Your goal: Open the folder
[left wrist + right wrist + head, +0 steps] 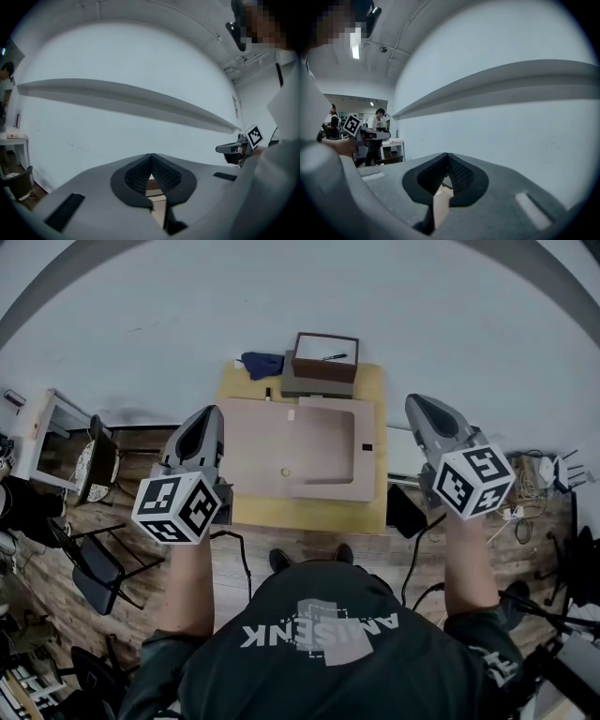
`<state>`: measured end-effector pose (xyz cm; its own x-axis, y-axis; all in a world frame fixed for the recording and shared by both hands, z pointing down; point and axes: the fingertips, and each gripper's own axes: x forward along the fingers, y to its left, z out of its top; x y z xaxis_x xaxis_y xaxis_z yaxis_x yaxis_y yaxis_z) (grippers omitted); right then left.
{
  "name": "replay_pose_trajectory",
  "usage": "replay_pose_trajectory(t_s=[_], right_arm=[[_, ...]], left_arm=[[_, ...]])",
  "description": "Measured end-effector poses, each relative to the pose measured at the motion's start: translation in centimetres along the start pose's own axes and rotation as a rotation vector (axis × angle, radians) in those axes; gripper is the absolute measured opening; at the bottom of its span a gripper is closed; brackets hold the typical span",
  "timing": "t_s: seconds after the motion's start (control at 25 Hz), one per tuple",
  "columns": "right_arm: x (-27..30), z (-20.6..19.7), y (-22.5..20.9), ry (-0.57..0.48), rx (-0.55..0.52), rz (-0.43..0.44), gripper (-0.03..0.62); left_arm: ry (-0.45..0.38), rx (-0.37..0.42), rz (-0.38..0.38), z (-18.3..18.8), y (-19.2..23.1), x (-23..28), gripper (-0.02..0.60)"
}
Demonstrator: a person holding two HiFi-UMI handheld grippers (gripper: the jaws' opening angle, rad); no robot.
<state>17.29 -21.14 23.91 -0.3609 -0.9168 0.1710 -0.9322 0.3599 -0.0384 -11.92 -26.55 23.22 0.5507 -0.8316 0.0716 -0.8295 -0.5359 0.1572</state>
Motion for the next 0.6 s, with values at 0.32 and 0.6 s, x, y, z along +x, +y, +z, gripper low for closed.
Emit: replay_pose_trajectory(t_s=[0.32,0.6], right_arm=[[0.18,0.70,-0.26,-0.014,-0.005,-0.017,0.006],[0.27,0.85,-0.71,-0.016,-0.019,-0.040,0.006]], left_arm=[[-0.001,0.087,0.041,0.19,-0.01,0.26,0.002],[0.005,0.106,0.054,0.16,-0.08,0.23,0.002]])
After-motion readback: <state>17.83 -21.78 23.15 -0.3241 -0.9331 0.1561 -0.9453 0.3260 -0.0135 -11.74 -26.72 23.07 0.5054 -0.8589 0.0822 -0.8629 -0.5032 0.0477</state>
